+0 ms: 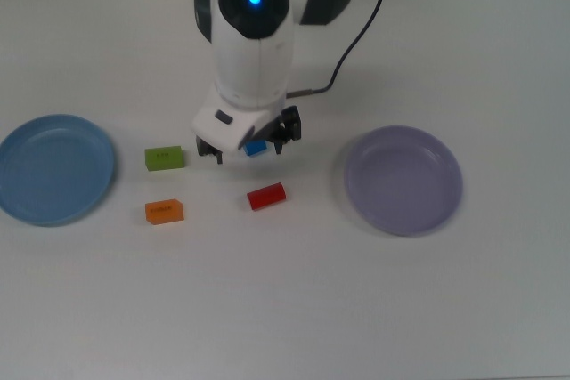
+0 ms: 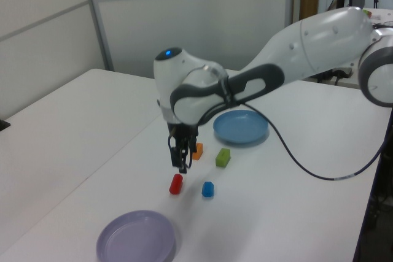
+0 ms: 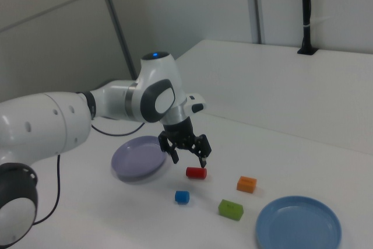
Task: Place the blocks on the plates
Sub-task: 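Move the gripper down toward the orange block, then lower the gripper and grasp the orange block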
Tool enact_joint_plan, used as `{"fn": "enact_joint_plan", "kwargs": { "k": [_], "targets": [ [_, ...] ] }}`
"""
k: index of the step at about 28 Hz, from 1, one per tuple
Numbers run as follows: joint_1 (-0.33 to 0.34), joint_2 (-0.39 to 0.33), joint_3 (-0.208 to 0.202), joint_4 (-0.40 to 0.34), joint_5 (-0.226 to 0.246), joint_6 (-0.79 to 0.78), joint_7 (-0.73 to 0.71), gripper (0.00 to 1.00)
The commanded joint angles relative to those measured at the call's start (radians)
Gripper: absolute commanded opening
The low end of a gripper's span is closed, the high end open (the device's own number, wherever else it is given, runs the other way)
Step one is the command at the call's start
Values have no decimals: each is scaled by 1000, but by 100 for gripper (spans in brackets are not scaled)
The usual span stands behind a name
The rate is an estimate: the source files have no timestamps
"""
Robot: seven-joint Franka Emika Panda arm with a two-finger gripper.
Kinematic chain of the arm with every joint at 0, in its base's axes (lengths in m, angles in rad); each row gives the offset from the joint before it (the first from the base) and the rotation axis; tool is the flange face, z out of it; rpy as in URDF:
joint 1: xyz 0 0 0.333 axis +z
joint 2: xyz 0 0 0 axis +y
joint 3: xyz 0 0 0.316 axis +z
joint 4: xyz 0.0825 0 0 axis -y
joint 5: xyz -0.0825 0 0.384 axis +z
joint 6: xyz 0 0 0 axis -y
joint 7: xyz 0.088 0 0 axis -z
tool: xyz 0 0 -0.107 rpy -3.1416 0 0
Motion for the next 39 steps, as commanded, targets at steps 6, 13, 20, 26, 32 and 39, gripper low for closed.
{"fn": "enact_joint_plan", "kwargs": {
  "k": [6, 13, 20, 26, 32, 39],
  "targets": [
    [-4, 34, -10, 22, -12, 47, -1, 100],
    [-91, 14, -14, 22, 7, 50, 39, 100],
    [-107, 47, -59, 22, 5, 83, 24, 100],
    [-107, 88, -85, 22, 8, 193, 34, 100],
    [-107, 125, -119, 22, 8, 282, 36, 100],
    [-107, 145, -136, 22, 7, 311, 36, 79]
  ]
}}
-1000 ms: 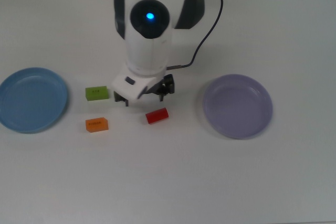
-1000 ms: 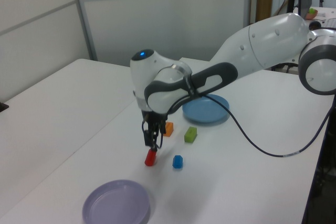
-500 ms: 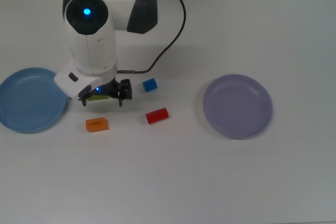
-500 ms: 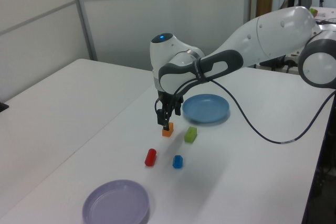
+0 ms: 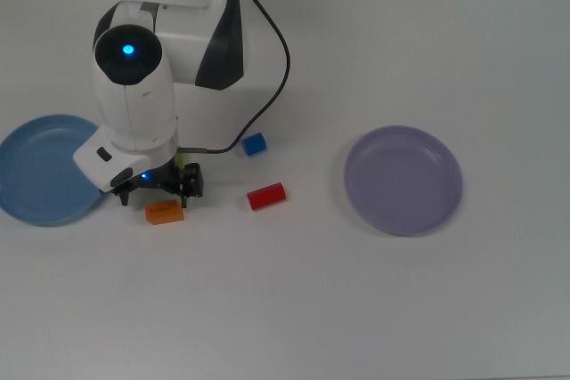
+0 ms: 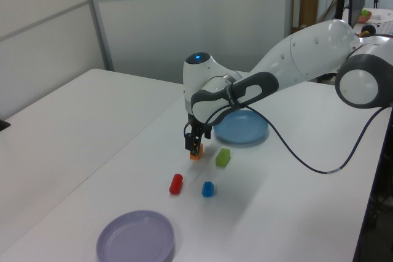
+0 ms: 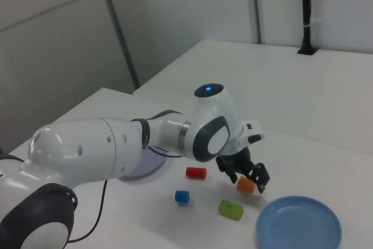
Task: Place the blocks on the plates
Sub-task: 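Lower the gripper and grasp the orange block, then lift the orange block and release it onto the light blue plate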
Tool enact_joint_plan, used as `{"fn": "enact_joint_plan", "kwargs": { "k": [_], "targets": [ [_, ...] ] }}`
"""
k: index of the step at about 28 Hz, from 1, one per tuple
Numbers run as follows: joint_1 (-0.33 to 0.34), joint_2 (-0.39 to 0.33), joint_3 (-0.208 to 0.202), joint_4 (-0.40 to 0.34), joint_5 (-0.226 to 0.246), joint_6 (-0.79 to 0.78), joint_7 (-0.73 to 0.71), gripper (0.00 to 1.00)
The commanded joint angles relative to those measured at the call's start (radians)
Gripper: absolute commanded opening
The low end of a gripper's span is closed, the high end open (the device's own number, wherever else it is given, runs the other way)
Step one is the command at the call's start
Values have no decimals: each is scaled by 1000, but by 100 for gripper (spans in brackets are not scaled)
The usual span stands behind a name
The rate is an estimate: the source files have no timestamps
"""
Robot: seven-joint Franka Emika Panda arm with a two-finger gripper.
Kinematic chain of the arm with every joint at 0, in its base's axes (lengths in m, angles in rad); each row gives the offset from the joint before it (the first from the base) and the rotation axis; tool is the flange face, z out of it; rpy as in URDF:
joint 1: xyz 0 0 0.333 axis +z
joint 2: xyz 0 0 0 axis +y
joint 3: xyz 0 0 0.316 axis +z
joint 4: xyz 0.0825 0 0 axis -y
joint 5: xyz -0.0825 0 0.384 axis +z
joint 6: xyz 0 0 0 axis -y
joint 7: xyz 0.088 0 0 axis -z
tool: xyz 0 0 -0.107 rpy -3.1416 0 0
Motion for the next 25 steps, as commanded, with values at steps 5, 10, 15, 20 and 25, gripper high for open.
{"fn": "enact_joint_plan", "kwargs": {
  "k": [5, 10, 15, 20, 25],
  "targets": [
    [17, 14, -22, -8, 15, 45, 3, 77],
    [24, 35, -22, -6, 12, 49, 3, 62],
    [24, 35, -22, -8, 15, 92, 5, 45],
    [23, 34, -22, -8, 23, 92, 6, 41],
    [15, 5, -22, -6, 31, 89, 8, 41]
  ]
}}
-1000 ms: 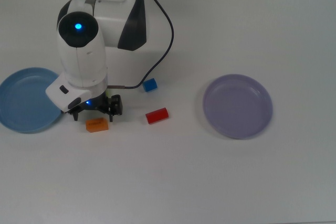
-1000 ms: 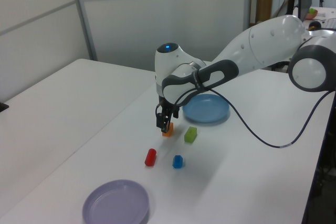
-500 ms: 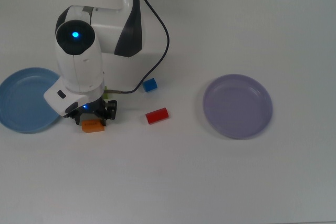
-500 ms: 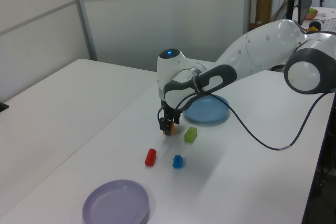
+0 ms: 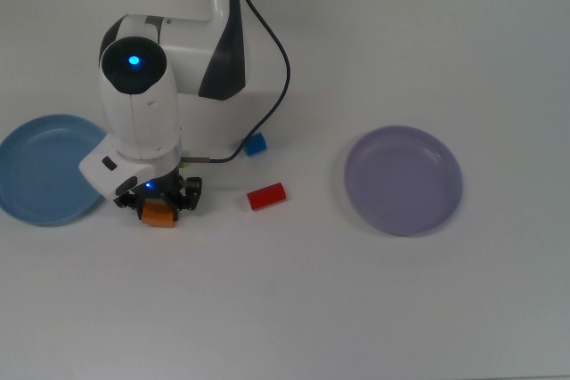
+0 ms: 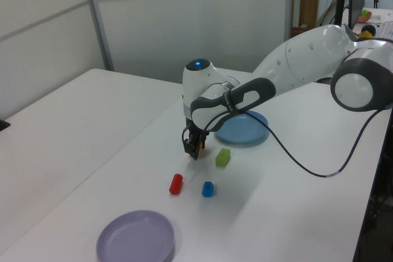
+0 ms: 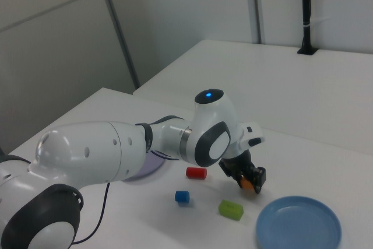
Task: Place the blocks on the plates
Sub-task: 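Lift the orange block and release it onto the light blue plate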
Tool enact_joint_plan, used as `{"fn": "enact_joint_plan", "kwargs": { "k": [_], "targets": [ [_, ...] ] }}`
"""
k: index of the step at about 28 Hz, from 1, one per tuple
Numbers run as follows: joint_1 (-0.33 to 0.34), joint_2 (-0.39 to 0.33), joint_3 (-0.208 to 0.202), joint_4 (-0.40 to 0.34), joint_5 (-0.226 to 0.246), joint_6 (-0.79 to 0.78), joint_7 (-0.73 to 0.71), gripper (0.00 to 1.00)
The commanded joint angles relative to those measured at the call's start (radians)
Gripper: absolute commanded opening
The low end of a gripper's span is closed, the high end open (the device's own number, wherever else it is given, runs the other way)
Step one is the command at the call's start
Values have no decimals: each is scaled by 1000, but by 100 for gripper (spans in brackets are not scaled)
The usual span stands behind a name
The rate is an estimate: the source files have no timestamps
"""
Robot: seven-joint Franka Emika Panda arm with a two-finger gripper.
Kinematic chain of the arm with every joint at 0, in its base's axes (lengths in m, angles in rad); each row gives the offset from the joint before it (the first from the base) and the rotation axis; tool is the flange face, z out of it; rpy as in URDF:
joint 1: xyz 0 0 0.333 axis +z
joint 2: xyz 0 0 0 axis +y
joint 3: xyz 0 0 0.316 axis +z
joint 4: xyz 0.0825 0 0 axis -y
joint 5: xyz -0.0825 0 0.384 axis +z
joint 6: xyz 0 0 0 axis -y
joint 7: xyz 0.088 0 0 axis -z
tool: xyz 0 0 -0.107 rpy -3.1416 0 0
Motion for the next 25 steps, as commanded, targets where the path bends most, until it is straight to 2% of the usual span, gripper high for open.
{"fn": "enact_joint_plan", "kwargs": {
  "k": [1, 4, 7, 10, 15, 19, 25],
  "targets": [
    [3, -41, -18, -9, 27, 22, 6, 41],
    [-29, -102, -19, -12, 48, -2, 6, 41],
    [-58, -150, -21, -11, 90, -77, -3, 42],
    [-93, -176, -22, -12, 93, -108, -5, 42],
    [-172, -174, -24, -15, 75, -141, -20, 42],
    [-227, -150, -35, -38, 67, -151, -95, 42],
    [-233, -110, -48, -42, 64, -153, -137, 47]
  ]
}}
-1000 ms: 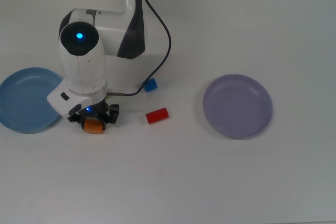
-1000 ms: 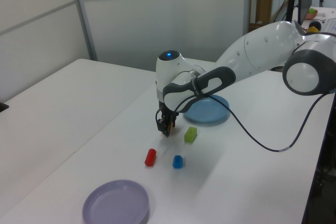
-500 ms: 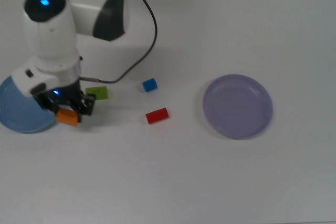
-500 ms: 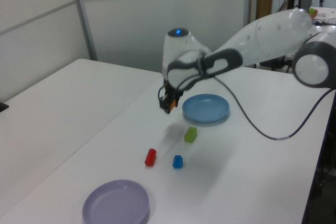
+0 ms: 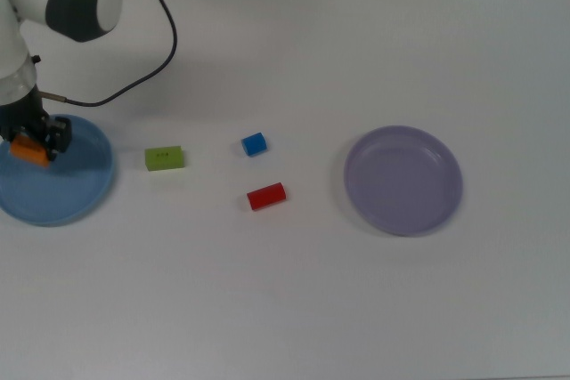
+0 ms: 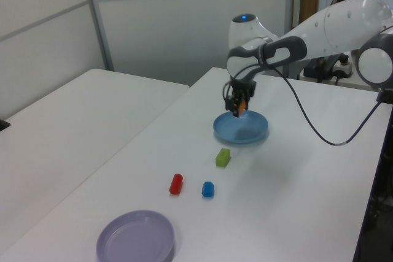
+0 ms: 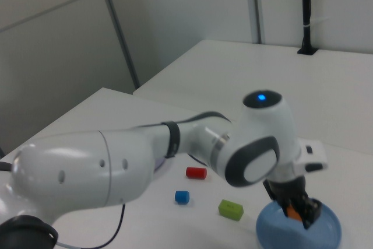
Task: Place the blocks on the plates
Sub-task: 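Lift the orange block and release it onto the light blue plate, then move the gripper to the green block and grasp it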
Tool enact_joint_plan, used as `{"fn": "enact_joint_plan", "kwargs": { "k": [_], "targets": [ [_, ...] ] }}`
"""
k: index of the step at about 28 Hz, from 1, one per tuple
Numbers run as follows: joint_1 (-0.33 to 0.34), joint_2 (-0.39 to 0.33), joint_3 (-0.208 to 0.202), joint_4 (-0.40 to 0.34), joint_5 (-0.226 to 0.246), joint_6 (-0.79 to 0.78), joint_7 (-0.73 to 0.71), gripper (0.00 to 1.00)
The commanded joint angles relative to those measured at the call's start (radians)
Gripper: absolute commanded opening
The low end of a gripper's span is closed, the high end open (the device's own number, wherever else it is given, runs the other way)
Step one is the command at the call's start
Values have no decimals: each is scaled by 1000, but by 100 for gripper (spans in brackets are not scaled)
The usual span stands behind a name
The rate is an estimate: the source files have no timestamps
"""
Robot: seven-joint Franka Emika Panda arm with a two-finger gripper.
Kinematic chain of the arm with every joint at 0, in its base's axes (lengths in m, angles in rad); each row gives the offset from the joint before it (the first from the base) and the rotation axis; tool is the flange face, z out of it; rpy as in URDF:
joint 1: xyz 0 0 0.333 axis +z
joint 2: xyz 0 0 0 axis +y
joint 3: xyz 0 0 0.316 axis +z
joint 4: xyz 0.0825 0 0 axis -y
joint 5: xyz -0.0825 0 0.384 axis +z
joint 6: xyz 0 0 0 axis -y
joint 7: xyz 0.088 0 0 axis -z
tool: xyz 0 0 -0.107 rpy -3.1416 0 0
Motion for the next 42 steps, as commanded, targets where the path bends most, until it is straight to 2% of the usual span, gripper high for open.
{"fn": "enact_joint_plan", "kwargs": {
  "k": [1, 3, 6, 10, 11, 12, 18, 22, 27, 33, 40, 42],
  "targets": [
    [15, 22, -11, -7, -6, -10, -28, 47],
    [16, 25, -11, -8, -6, -10, -28, 48],
    [18, 31, -11, -8, -8, -10, -30, 62],
    [21, 38, -11, -8, -14, -11, -33, 74],
    [22, 38, -11, -8, -16, -11, -36, 98],
    [22, 36, -11, -8, -16, -13, -36, 100],
    [39, 8, 5, -7, -13, -77, -40, 100],
    [108, -39, 6, -13, -5, -199, -63, 100],
    [172, -62, 14, -19, 3, -322, -110, 100],
    [245, -36, 14, -36, 1, -309, -88, 100],
    [252, -7, 12, -36, -8, -260, -68, 100],
    [251, -1, 12, -36, -11, -258, -67, 95]
  ]
}}
